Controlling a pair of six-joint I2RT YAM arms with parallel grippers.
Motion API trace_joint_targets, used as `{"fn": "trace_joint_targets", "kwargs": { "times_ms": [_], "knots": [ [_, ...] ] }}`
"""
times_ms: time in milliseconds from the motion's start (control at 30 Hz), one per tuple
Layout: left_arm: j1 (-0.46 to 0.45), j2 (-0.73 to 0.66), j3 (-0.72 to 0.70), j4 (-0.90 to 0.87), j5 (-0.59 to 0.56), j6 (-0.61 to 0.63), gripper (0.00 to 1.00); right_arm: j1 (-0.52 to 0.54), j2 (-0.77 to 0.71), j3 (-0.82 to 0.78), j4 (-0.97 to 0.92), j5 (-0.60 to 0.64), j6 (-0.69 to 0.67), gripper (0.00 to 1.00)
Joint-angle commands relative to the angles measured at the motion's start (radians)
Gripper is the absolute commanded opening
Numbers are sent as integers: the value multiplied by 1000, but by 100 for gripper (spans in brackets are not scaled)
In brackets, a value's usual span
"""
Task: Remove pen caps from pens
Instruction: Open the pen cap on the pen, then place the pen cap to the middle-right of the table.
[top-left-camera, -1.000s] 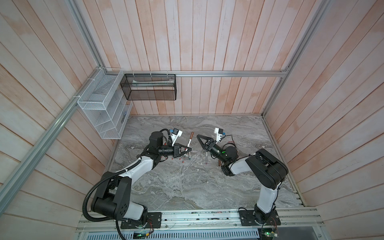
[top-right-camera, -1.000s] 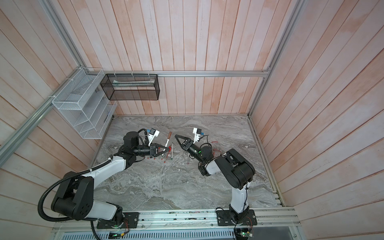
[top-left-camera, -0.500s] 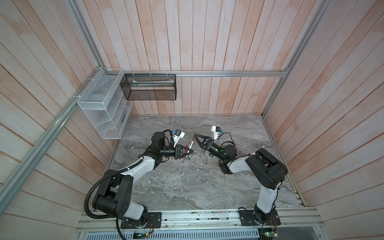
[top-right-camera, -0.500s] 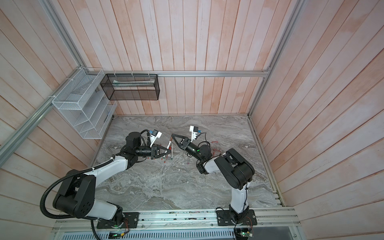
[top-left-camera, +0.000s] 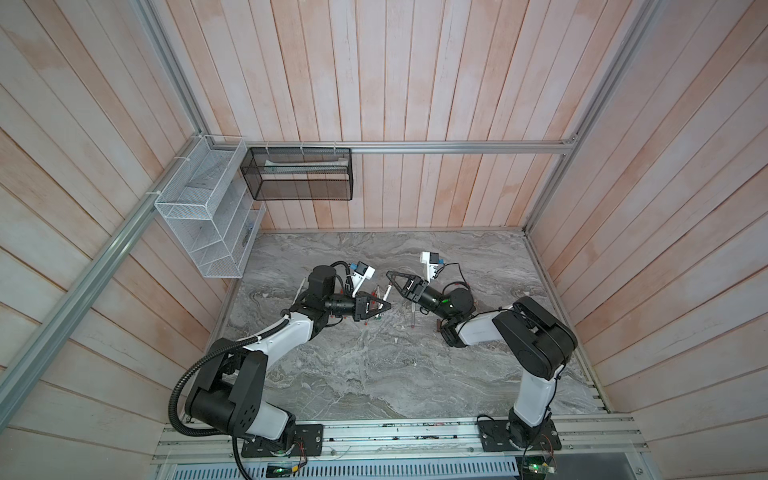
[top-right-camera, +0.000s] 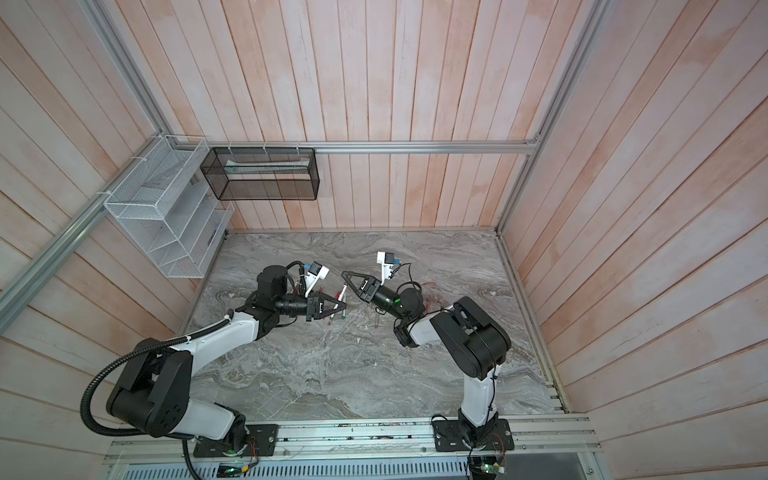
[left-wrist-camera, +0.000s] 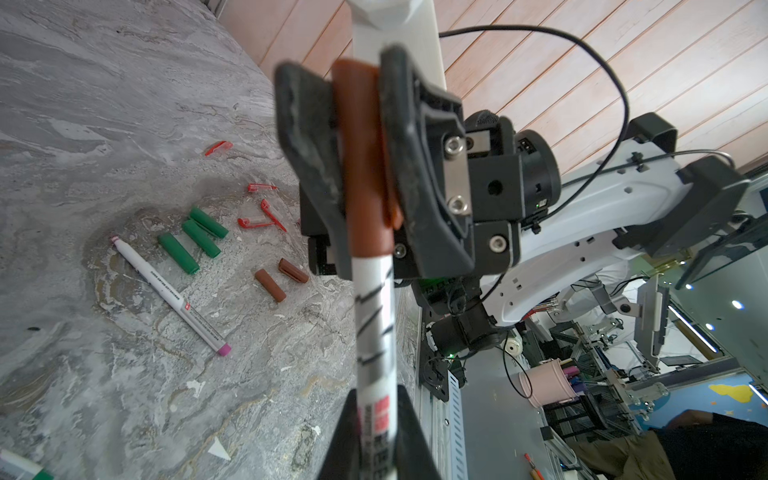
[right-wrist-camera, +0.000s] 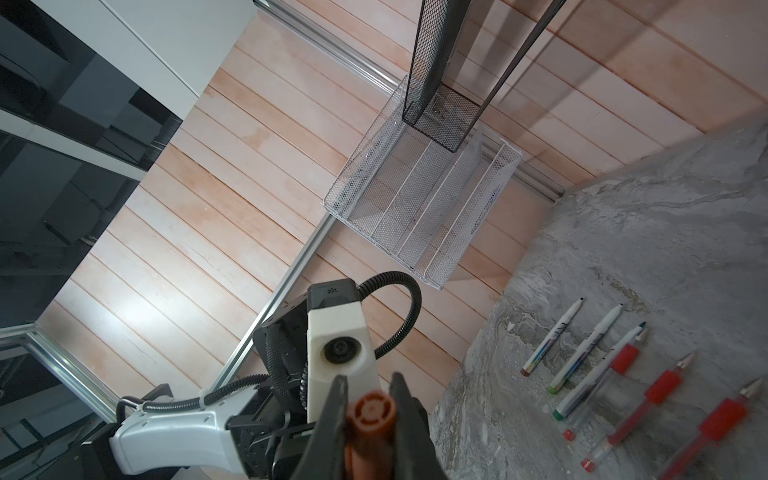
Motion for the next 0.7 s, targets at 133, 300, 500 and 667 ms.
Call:
{"fn": "trace_joint_targets", "kwargs": {
  "times_ms": [133, 300, 500, 667],
  "knots": [
    [-43, 30, -27, -41, 4, 90, 0, -211, -187, -36, 60, 37, 46, 0],
    [-57, 30, -34, -45, 11, 106, 0, -318, -289, -94, 30, 30, 41, 0],
    [-57, 54, 18, -83, -169, 43, 0, -362, -434, -218, -113, 7, -25, 0],
    [-72, 139, 114, -149, -378, -30, 0, -357, -669, -265, -716, 43, -330, 0]
  ]
}}
